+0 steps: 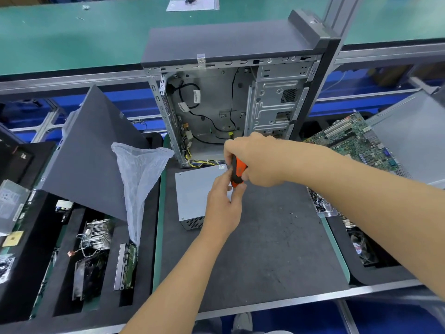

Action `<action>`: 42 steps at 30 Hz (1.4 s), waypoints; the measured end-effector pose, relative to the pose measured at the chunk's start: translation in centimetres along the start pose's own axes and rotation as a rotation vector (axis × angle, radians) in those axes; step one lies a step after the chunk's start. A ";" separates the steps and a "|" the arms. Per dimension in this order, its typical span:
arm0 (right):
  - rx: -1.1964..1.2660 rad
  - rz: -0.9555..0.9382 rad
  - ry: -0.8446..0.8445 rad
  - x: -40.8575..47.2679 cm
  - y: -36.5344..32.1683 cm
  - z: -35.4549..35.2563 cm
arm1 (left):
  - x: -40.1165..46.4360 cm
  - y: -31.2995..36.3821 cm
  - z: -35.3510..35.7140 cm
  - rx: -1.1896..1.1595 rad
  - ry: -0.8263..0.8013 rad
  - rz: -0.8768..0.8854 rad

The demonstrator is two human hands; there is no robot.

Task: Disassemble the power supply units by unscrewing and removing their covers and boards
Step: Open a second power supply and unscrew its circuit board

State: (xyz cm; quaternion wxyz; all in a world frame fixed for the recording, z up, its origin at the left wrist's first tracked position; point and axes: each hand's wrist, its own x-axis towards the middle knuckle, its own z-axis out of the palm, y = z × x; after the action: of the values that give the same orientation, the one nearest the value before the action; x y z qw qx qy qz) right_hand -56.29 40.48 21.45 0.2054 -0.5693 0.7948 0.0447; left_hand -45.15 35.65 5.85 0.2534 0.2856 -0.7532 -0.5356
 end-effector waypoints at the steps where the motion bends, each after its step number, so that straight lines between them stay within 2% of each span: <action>1: -0.002 -0.015 -0.003 0.0 0.0 0.0 | 0.1 0.0 0.0 -0.001 0.013 -0.016; 4: -0.058 0.009 0.049 0.1 -0.1 0.2 | 0.5 0.4 0.0 -0.037 0.047 -0.043; 7: -0.276 0.102 0.262 0.4 -0.6 0.6 | 1.0 0.9 0.3 -0.112 0.120 -0.081; 9: -0.322 0.134 0.323 0.6 -1.1 0.7 | 1.1 1.1 0.6 -0.133 0.136 -0.123; 14: -0.192 0.119 0.220 0.9 -1.0 0.8 | 0.7 0.8 0.2 -0.116 0.137 -0.092; 19: -0.006 0.013 0.048 0.6 -0.7 0.7 | -0.6 0.1 -0.8 -0.068 0.017 -0.046; 23: 0.016 -0.058 -0.028 0.6 -1.0 0.5 | -0.1 0.4 -1.3 -0.042 0.050 -0.039; 26: 0.025 0.028 0.022 0.7 -1.1 0.3 | 0.5 0.4 -1.6 -0.032 0.081 -0.085; 29: -0.194 0.169 0.212 0.8 -1.5 0.4 | 0.9 0.7 -0.9 -0.083 0.117 -0.121; 31: -0.265 0.185 0.258 1.0 -1.5 0.5 | 1.1 0.9 -0.3 -0.096 0.094 -0.105; 35: -0.133 0.115 0.172 1.2 -0.7 0.5 | 0.6 0.8 -0.4 -0.098 0.087 -0.070; 39: 0.013 0.015 0.121 0.9 0.2 0.3 | 0.3 0.6 -1.2 -0.087 -0.029 -0.049; 42: 0.081 0.007 0.026 0.7 0.5 0.1 | 0.5 0.5 -1.1 -0.101 -0.031 -0.042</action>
State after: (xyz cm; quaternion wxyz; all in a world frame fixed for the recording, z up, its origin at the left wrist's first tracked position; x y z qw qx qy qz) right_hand -56.93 40.04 20.96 0.2176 -0.5583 0.8006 0.0057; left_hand -44.83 34.69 6.71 0.2446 0.2800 -0.7229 -0.5824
